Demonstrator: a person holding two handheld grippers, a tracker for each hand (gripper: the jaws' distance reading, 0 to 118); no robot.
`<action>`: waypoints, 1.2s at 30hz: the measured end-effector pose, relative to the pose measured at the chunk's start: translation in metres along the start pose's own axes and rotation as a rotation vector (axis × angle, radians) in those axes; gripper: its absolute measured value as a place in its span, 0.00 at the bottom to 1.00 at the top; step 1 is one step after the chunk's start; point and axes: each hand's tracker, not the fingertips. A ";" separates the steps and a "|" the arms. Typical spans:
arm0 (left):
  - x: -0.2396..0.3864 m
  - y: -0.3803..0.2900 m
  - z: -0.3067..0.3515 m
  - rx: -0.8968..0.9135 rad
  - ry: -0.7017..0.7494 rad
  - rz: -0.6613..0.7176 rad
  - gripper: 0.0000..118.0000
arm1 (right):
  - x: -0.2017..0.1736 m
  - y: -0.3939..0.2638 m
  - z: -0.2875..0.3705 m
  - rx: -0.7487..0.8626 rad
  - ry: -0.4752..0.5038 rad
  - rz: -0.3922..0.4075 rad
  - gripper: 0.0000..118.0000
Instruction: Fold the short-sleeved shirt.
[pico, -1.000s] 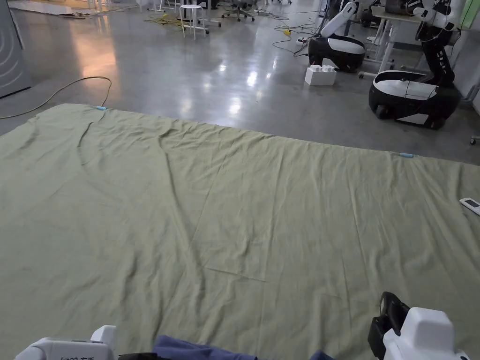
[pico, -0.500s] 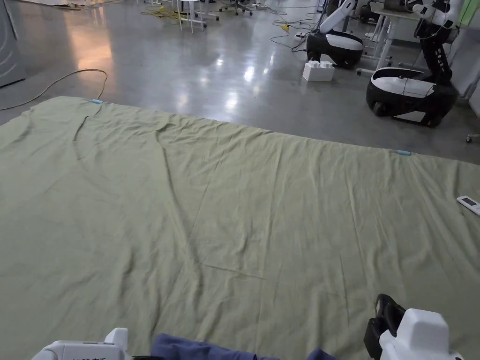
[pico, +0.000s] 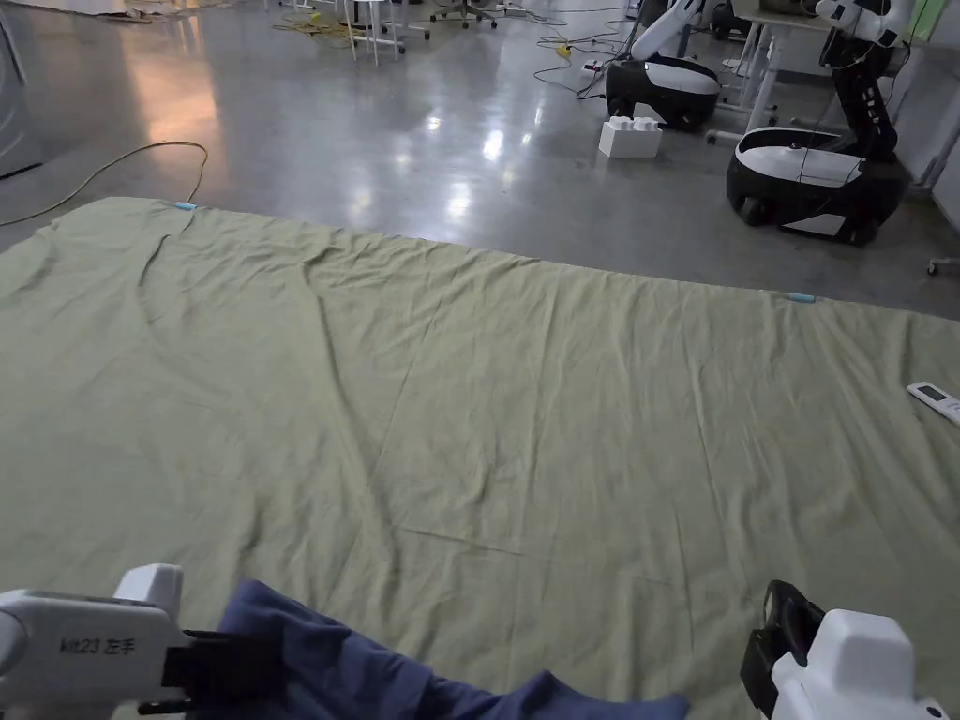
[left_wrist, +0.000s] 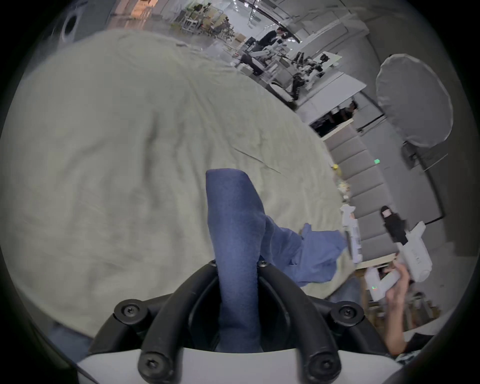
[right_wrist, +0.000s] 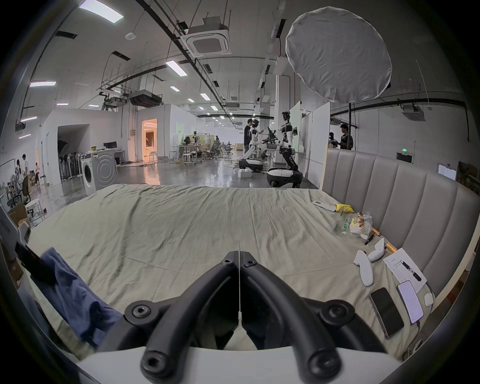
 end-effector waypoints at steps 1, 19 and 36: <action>0.001 0.002 0.005 0.004 0.064 -0.039 0.12 | 0.000 0.000 0.000 0.001 0.000 -0.002 0.01; 0.095 -0.008 -0.006 -0.010 0.282 -0.248 0.12 | -0.008 -0.001 -0.002 0.000 0.026 -0.016 0.01; 0.190 -0.060 -0.112 -0.175 0.162 -0.309 0.12 | -0.001 -0.009 0.001 -0.017 0.014 -0.027 0.01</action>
